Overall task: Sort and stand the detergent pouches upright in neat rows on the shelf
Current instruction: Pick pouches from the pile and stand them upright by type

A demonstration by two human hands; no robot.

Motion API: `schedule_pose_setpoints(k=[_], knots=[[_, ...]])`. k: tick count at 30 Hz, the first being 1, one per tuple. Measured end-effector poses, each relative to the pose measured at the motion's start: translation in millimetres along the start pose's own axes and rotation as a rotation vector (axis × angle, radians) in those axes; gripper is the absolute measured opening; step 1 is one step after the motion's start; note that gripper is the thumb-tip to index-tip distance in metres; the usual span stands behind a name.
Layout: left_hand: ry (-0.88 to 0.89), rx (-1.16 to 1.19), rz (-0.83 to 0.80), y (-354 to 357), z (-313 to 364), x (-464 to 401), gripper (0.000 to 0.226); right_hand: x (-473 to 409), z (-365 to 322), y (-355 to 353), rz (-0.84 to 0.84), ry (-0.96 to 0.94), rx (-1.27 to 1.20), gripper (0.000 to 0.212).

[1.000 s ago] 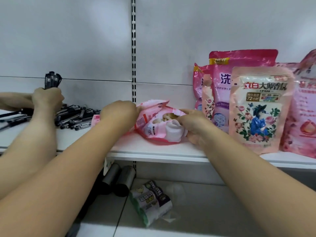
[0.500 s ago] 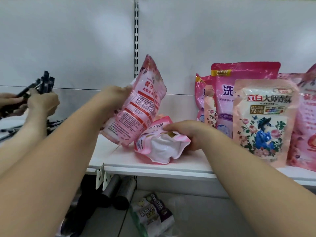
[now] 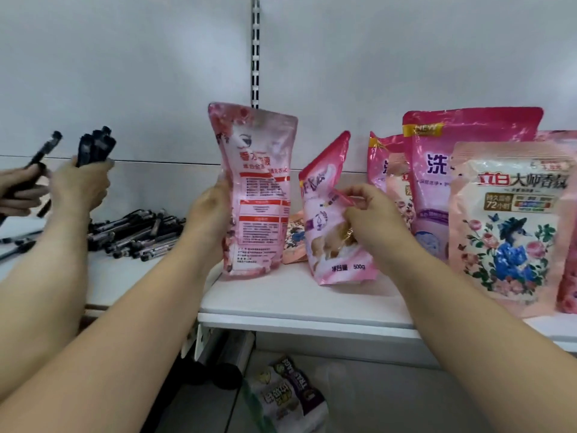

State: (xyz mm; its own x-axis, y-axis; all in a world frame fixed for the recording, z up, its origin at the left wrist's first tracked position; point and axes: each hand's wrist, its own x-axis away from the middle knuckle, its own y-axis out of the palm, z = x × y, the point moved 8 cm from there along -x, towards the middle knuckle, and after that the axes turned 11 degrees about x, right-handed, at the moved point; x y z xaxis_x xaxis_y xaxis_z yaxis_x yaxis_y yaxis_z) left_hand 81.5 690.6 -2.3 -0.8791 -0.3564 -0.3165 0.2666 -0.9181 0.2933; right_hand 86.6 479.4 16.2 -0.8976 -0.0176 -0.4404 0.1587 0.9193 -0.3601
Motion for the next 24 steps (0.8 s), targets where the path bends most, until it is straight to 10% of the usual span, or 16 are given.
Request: schedule_pose_setpoints(k=[12, 19, 24], knots=[[0.008, -0.078, -0.155, 13, -9, 0, 0.052, 33, -28, -18, 0.267, -0.382, -0.257, 0.048], [0.313, -0.282, 0.132, -5, 12, 7, 0.054, 12, -2, -7, 0.143, -0.109, -0.189, 0.050], [0.092, -0.237, -0.113, 9, 2, 3, 0.054, 4, 4, 2, 0.036, 0.023, 0.016, 0.052]])
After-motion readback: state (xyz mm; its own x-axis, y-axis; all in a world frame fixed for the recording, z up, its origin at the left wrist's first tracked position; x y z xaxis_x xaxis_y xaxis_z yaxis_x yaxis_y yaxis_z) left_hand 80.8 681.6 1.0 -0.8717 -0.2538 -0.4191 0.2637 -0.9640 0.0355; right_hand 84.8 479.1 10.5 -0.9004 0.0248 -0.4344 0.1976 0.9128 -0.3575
